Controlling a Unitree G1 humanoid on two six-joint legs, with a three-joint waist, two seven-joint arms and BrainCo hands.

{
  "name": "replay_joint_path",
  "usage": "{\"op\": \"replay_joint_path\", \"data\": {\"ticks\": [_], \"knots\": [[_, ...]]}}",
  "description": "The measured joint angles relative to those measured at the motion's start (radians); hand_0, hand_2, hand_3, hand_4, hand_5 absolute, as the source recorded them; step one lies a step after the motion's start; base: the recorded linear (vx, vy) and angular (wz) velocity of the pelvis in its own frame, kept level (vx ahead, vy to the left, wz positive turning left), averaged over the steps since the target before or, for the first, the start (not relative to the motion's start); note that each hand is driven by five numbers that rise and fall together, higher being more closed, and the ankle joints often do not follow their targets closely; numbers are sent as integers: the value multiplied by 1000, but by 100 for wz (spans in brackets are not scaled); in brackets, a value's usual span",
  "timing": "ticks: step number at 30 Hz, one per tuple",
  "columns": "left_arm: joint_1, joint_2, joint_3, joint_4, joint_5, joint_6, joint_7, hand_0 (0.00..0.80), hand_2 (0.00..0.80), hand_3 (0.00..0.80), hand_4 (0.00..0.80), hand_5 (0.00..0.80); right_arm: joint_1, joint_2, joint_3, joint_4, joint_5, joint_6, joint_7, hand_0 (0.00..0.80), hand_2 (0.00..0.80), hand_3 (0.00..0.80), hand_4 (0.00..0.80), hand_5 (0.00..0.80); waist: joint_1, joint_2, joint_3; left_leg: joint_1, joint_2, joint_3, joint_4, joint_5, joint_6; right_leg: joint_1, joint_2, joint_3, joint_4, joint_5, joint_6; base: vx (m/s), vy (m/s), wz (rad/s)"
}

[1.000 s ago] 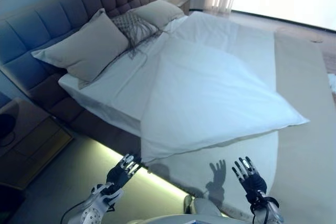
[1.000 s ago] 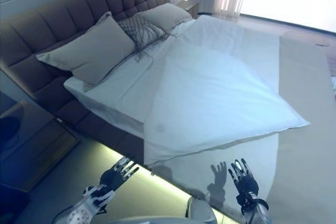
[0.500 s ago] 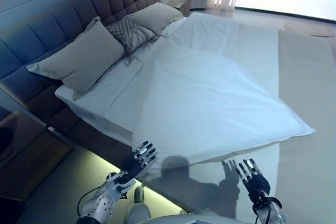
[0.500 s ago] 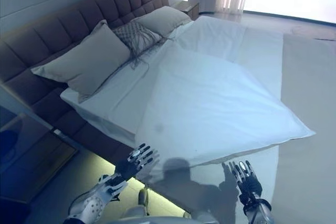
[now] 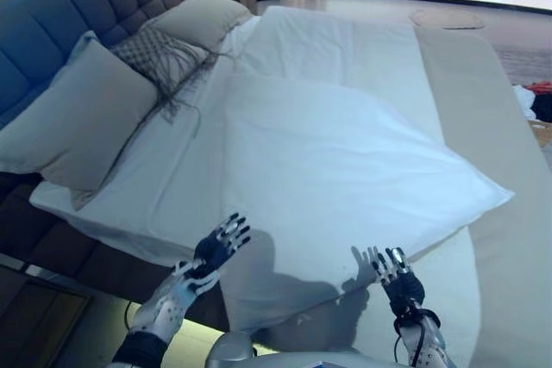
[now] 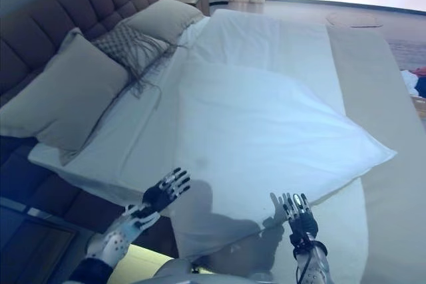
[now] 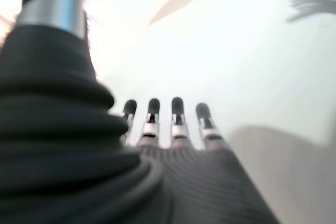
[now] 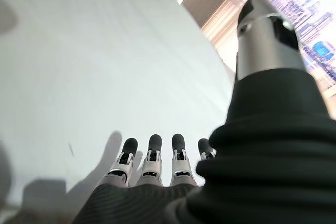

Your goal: Make the bed neatly

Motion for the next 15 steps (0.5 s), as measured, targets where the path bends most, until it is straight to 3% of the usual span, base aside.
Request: {"op": "replay_joint_path", "data": {"ticks": [2,6,12,15], "knots": [[25,4,5,0,0,0,2,0,0,0,0,0,-3,-2,-1,0,0,0,-1,0,0,0,0,0,1,6,-5,-9,1,-2,15,-4,-2,-6,-1,-4,8,0,1,-8,-97,-5],[102,4,28,1,-1,-2,20,0,0,0,0,0,12,-12,23,0,-20,1,-3,0,0,0,0,0,50,19,-57,-69,35,6,38,-8,-11,-54,-8,-72,-24,30,8,-131,-107,-18],[152,2,29,-1,-14,-1,22,0,0,0,0,0,18,-42,33,0,-20,4,-7,0,0,0,0,0,69,-1,-70,-87,46,3,40,-1,-17,-59,5,-83,-39,46,5,-113,-42,5],[151,2,32,1,-22,-7,14,0,0,0,0,0,23,-81,35,3,-19,32,-4,0,0,0,0,0,79,4,-69,-114,52,-41,52,16,-23,-29,28,-110,-92,75,5,-120,20,36]]}}
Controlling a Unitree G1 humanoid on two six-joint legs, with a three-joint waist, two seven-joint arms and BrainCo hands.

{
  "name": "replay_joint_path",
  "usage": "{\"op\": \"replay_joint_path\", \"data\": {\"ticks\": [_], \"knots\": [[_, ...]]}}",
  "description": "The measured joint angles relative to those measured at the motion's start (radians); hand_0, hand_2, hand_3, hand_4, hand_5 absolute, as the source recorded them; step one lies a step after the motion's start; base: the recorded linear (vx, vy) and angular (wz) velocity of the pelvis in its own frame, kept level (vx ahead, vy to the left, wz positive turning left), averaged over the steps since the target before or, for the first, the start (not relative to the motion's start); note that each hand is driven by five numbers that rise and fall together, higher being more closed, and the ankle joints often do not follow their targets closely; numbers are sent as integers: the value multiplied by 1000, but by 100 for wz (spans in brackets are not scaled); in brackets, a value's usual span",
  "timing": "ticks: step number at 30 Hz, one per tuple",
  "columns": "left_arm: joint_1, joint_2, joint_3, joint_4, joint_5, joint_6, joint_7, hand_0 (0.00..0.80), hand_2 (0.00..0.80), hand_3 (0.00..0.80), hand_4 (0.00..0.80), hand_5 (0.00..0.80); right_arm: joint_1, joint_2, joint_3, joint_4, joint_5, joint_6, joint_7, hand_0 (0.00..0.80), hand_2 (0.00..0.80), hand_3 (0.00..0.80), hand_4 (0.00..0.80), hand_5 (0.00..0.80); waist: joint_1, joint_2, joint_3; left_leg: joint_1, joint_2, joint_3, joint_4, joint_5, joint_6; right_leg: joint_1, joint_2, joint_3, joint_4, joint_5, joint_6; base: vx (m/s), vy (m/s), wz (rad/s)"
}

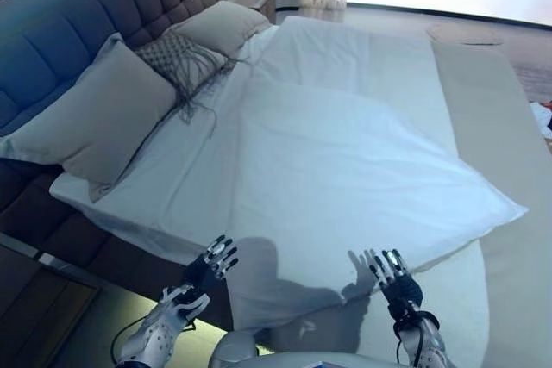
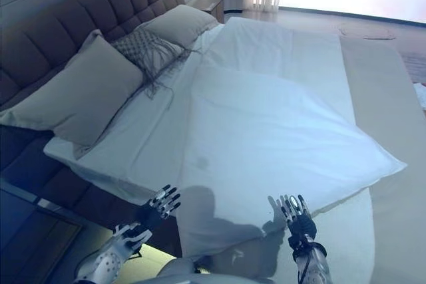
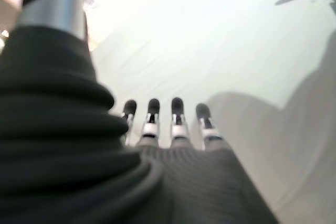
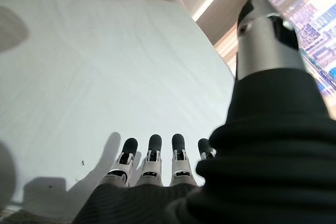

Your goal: Make the bed neatly

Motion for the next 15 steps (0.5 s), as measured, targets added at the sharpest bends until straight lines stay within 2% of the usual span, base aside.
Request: {"op": "replay_joint_path", "data": {"ticks": [3,7,8,9,10,11,12,15], "knots": [[6,0,12,3,0,3,-1,0,0,0,0,0,-20,-17,1,6,-2,21,0,0,0,0,0,0,5,1,2,-2,12,-14,11,-1,-9,14,17,-14,-8,0,-14,-68,73,18],[0,-2,25,6,1,25,0,0,0,0,0,0,-69,-21,12,32,-1,31,-2,0,0,0,0,0,0,7,8,-6,19,-2,24,-13,-15,13,20,-22,16,-8,-22,0,149,5],[-2,-3,24,8,2,28,0,0,0,0,0,0,-80,-20,17,35,-2,31,-4,0,0,0,0,0,-3,5,12,-7,20,19,17,-16,-14,16,15,-27,20,-9,-22,106,241,15],[-4,-2,24,11,2,35,0,0,0,0,0,0,-89,-15,23,35,-2,30,-7,0,0,0,0,0,-11,-8,10,-1,16,43,16,-17,-11,15,-6,-42,18,-12,-21,101,217,23],[-9,-1,22,14,3,44,1,0,0,0,0,0,-90,-7,20,34,-1,28,-25,0,0,0,0,0,-29,-20,4,-2,6,57,45,-35,11,17,-30,-54,25,-18,-11,91,181,32],[-12,-2,20,13,3,44,1,0,0,0,0,0,-91,-6,19,30,-1,25,-45,0,0,0,0,0,-29,-10,-3,-2,2,67,72,-62,10,28,-35,-64,34,-22,8,87,165,39],[-23,-1,22,13,5,44,0,0,0,0,0,0,-91,2,17,32,-1,23,-59,0,0,0,0,0,-40,-11,-4,4,-24,61,75,-58,24,32,-56,-65,42,-23,27,87,153,38],[-49,13,23,-1,4,45,-2,0,0,0,0,0,-100,48,1,39,-2,8,-100,0,0,0,0,0,-48,-28,-6,14,-67,60,58,-58,45,37,-98,-65,40,-29,42,94,176,17]]}}
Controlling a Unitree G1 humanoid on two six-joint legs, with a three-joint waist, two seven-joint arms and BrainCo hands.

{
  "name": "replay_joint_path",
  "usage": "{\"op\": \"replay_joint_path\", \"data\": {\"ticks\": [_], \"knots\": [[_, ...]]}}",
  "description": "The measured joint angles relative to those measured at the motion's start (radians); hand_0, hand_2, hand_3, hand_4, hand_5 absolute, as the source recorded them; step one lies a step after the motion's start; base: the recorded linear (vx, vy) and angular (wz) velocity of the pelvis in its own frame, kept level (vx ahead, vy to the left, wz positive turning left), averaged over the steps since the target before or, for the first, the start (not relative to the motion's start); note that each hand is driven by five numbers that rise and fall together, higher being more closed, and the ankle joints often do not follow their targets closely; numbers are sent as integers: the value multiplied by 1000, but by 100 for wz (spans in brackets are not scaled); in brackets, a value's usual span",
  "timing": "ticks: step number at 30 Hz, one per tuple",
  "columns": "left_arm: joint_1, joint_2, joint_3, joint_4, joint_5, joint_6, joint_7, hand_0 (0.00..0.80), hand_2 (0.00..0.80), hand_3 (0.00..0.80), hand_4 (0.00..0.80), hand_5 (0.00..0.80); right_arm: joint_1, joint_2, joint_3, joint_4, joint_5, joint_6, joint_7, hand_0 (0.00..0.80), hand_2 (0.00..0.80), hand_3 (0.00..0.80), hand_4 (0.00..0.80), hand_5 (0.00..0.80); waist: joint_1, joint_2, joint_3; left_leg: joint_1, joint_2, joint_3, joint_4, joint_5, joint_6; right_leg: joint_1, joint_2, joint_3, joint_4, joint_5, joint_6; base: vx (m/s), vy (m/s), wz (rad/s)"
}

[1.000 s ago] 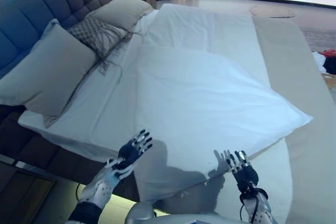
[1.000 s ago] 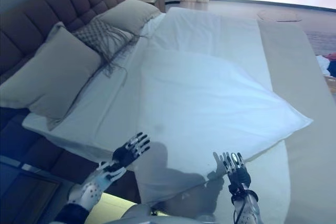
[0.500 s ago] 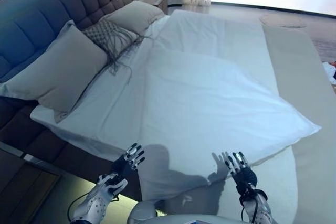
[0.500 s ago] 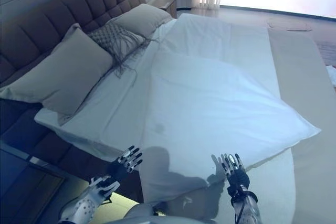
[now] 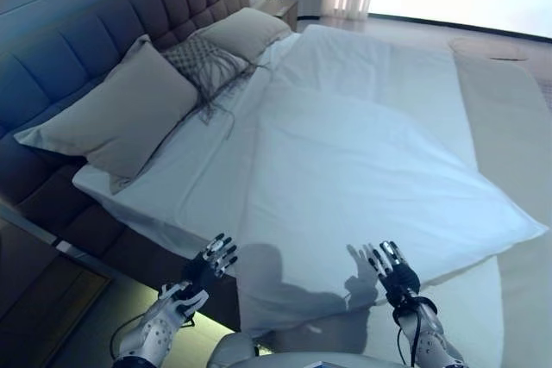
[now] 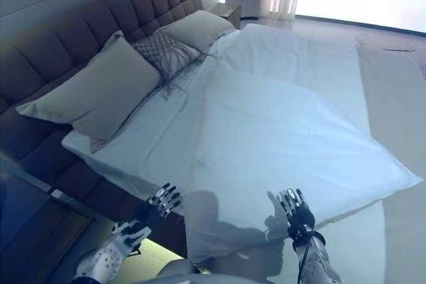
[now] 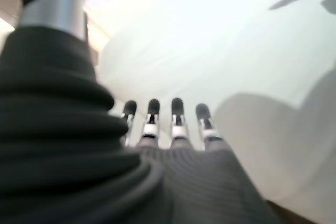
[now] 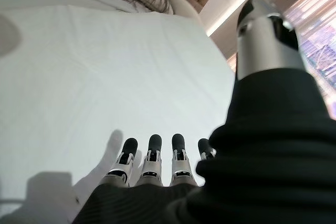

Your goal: Make the bed neatly

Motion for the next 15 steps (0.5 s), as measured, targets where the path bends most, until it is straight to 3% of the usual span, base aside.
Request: {"op": "replay_joint_path", "data": {"ticks": [3,5,6,8,10,12,15], "knots": [[-17,14,0,1,0,12,0,0,0,0,0,0,-36,24,-21,46,1,-13,-35,0,0,0,0,0,-3,-3,-2,10,-26,6,0,-19,24,0,-25,1,30,3,4,63,213,0],[-34,11,-13,8,1,20,0,0,0,0,0,0,-43,38,-74,100,21,-25,-39,0,0,0,0,0,-8,-1,-3,20,-45,7,-14,-24,31,-38,-41,-1,142,8,-2,45,269,11],[-54,8,-34,17,1,19,0,0,0,0,0,0,-45,39,-99,134,40,-37,-39,0,0,0,0,0,-7,17,-2,30,-41,-6,-27,-20,38,-92,-54,-2,265,18,-18,50,232,1],[-61,13,-41,21,5,16,0,0,0,0,0,0,-43,36,-120,149,74,-42,-35,0,0,0,0,0,-8,32,3,30,-39,-4,-41,-12,51,-145,-60,0,346,56,-69,77,105,-25],[-84,18,-39,45,11,17,4,0,0,0,0,0,-42,34,-132,148,99,-44,-29,0,0,0,0,0,-34,35,20,35,-36,-19,-42,-1,68,-188,-73,1,442,79,-74,122,-115,-1],[-89,23,-37,58,11,16,5,0,0,0,0,0,-20,34,-147,189,113,-44,-5,0,0,0,0,0,-34,28,24,36,-30,-20,-46,0,70,-202,-69,4,443,66,-59,144,-248,-11],[-102,17,-36,121,10,9,12,0,0,0,0,0,-26,31,-219,284,124,-44,24,0,0,0,0,0,-51,22,22,16,-21,-18,-43,2,66,-176,-42,18,256,69,-39,150,-271,-22]]}}
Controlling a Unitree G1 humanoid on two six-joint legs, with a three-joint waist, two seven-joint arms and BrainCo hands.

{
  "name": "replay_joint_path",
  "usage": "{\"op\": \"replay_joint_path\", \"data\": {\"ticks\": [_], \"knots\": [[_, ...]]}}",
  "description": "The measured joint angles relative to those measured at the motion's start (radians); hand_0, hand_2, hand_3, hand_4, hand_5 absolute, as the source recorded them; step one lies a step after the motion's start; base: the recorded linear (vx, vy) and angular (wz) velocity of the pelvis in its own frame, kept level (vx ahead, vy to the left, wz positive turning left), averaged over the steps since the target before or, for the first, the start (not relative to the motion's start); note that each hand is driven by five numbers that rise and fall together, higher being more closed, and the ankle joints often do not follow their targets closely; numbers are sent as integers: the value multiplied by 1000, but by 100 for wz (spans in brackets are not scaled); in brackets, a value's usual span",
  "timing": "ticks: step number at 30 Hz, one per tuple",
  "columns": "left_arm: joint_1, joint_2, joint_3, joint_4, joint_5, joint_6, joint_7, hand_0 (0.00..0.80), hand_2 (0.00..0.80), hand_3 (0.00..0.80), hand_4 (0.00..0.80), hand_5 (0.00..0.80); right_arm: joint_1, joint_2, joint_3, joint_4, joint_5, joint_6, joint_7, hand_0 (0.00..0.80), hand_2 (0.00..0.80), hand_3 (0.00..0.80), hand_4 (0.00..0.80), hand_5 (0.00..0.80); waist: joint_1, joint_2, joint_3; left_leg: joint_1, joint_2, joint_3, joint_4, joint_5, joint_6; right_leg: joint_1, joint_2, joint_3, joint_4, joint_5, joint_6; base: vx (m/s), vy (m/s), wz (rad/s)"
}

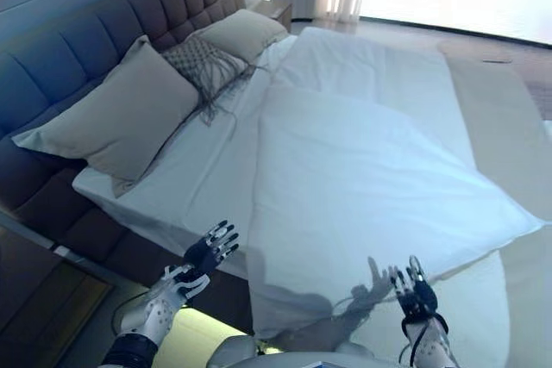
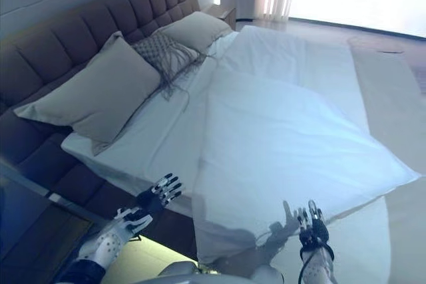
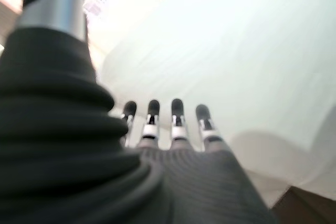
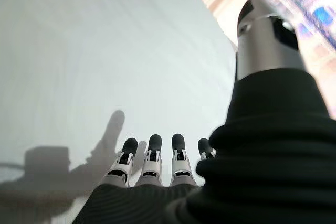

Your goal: Make the bed neatly

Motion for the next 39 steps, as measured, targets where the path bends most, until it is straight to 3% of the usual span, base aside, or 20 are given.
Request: {"op": "replay_joint_path", "data": {"ticks": [2,3,4,5,6,7,8,9,12,15,19,20,23,25,28,31,33,34,35,39], "knots": [[-11,5,-1,15,0,-1,6,0,0,0,0,0,-7,1,-39,70,15,1,5,0,0,0,0,0,-17,-28,3,-18,-10,5,-4,15,-26,59,11,12,-179,1,23,97,-242,12],[-19,-10,-3,27,2,-5,12,0,0,0,0,0,-9,-4,-60,114,19,4,4,0,0,0,0,0,-16,-20,10,-18,5,3,-16,11,-46,87,36,3,-232,15,60,51,-255,21],[-22,-18,-4,28,12,-8,14,0,0,0,0,0,-1,-1,-66,151,29,6,1,0,0,0,0,0,-26,-37,9,-14,19,27,-27,-11,-93,104,45,2,-290,37,41,17,-262,32],[-28,-21,-2,26,22,-17,15,0,0,0,0,0,1,2,-64,169,36,10,-5,0,0,0,0,0,-36,-56,13,-39,33,41,75,-32,-92,104,34,-20,-297,46,28,-1,-228,16],[-21,-23,-1,18,29,-20,18,0,0,0,0,0,3,-1,-61,165,36,13,-12,0,0,0,0,0,-28,-64,17,-65,64,54,237,-86,-63,101,31,-27,-289,49,24,3,-160,-13],[-4,-25,4,3,29,-23,19,0,0,0,0,0,8,-7,-53,149,35,15,-18,0,0,0,0,0,-20,-50,17,-69,105,60,323,-117,-74,105,53,-33,-278,48,22,27,-48,-23],[6,-33,4,-11,29,-25,17,0,0,0,0,0,23,-11,-54,133,36,16,-26,0,0,0,0,0,-19,-23,7,-55,148,36,319,-160,-120,101,88,-35,-257,32,19,41,66,1],[-1,-34,6,-11,28,-29,15,0,0,0,0,0,23,-9,-56,142,40,22,-32,0,0,0,0,0,-17,-20,13,-40,164,23,284,-192,-129,94,95,-44,-232,17,15,51,201,26],[-11,-28,22,8,28,-31,7,0,0,0,0,0,-13,-6,-64,191,105,36,-11,0,0,0,0,0,2,-49,38,-64,147,23,276,-180,-112,63,61,-42,-199,5,17,10,268,19],[-76,-24,-22,13,28,-43,3,0,0,0,0,0,-89,-48,-84,284,186,53,63,0,0,0,0,0,24,-25,65,-144,115,16,325,-190,-89,-7,30,-33,-151,4,27,-131,293,15],[-164,-6,-57,28,24,-55,-2,0,0,0,0,0,-207,-116,-137,339,208,118,120,0,0,0,0,0,35,14,139,-186,34,18,375,-204,-38,-152,-93,-36,119,-13,55,216,139,3],[-164,1,-51,20,23,-53,-3,0,0,0,0,0,-209,-117,-143,321,208,138,138,0,0,0,0,0,38,12,159,-164,21,19,373,-209,-31,-175,-122,-17,195,-25,58,2,-281,-55],[-192,46,-70,-28,-20,-78,-2,0,0,0,0,0,-239,-142,-144,346,232,191,220,0,0,0,0,0,40,-1,211,-218,13,2,385,-189,-35,-222,-104,67,155,-53,80,-408,-280,-3],[-265,94,-112,-69,-71,-134,-4,0,0,0,0,0,-332,-200,-137,420,309,202,254,0,0,0,0,0,30,6,252,-387,19,-31,388,-129,-53,-342,-76,83,80,-5,99,-382,-252,49],[-334,115,-103,-82,-106,-163,0,0,0,0,0,0,-455,-218,-140,421,412,205,275,0,0,0,0,0,20,11,392,-478,78,-33,355,-52,-89,-440,-60,8,101,39,58,-103,-254,14],[-336,114,-111,-92,-111,-167,9,0,0,0,0,0,-448,-226,-141,429,474,222,304,0,0,0,0,0,24,8,414,-488,104,-35,298,-43,-115,-448,-48,-21,95,23,26,-21,-220,38],[-337,122,-111,-99,-111,-166,21,0,0,0,0,0,-458,-242,-143,435,509,239,308,0,0,0,0,0,24,3,415,-507,113,-50,357,-58,-120,-458,-65,-53,90,30,12,69,-55,12],[-330,123,-111,-100,-111,-165,36,0,0,0,0,0,-482,-272,-153,448,526,256,309,0,0,0,0,0,29,13,411,-471,145,-76,393,-123,-166,-461,-68,-70,106,34,22,103,-12,9],[-340,123,-111,-102,-111,-161,43,0,0,0,0,0,-480,-292,-154,448,528,263,310,0,0,0,0,0,10,12,412,-477,145,-58,388,-104,-151,-460,-79,-60,117,29,39,140,18,16],[-358,161,-93,-144,-140,-166,58,0,0,0,0,0,-504,-348,-156,451,528,287,324,0,0,0,0,0,45,11,411,-521,151,-47,428,-111,-143,-494,-78,-37,114,37,49,40,77,0]]}}
